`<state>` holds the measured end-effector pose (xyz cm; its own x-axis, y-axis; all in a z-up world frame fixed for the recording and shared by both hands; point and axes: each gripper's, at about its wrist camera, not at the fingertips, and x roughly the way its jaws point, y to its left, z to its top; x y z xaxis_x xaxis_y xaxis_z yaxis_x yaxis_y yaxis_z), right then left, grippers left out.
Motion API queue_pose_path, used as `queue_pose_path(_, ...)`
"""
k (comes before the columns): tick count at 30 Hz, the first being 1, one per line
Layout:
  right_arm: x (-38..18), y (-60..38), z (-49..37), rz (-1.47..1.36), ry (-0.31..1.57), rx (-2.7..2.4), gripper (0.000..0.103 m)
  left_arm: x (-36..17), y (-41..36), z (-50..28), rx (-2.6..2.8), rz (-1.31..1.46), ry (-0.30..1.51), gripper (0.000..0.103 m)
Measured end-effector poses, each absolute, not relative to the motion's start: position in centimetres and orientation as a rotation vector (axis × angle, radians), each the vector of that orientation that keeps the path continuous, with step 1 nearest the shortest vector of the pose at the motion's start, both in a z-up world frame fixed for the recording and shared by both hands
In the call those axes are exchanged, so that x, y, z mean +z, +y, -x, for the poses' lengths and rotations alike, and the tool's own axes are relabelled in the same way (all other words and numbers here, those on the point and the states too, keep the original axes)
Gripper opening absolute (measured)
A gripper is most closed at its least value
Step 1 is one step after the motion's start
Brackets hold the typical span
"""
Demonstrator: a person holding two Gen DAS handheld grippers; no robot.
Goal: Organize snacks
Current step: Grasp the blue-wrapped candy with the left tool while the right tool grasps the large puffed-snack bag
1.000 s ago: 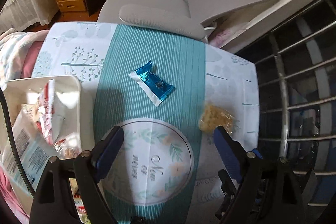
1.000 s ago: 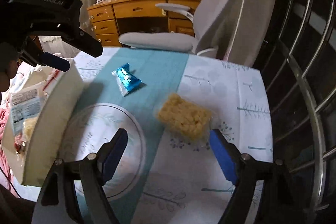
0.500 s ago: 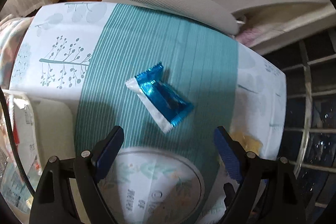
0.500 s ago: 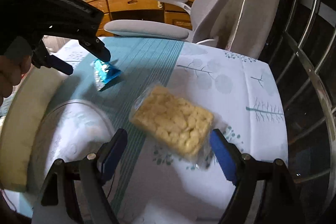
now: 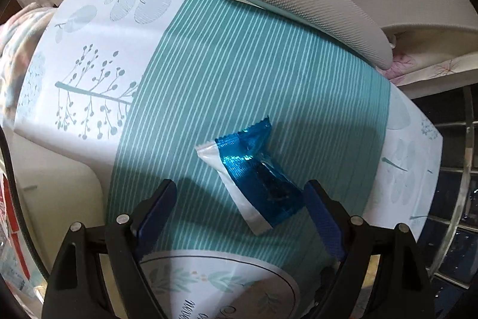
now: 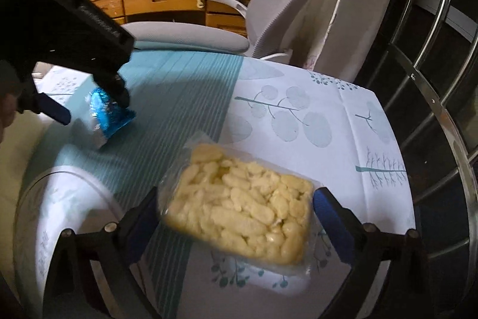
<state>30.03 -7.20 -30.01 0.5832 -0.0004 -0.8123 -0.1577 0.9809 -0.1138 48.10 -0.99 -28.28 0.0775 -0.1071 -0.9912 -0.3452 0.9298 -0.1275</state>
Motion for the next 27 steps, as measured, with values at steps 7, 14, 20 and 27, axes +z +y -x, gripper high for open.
queue_pose_path(7,-30.3,-7.7,-30.7,0.117,0.949,0.084,0.095,-28.9,-2.0,-48.6,0.200,0.356,1.484,0.074)
queue_pose_path(14,-30.2,-7.8,-30.6,0.132,0.953,0.096,0.089,-28.7,-1.5,-48.0,0.210,0.362,1.463,0.060)
queue_pose_path(20,-30.0,-7.6,-30.3,0.130,0.996,0.121,0.087,-28.5,-1.3,-47.5,0.217,0.332,1.456,0.050)
queue_pose_path(27,-29.5,-8.0,-28.2,0.087,1.073,0.187,0.086,-28.2,-1.1,-46.0,0.216,0.301,1.496,0.033)
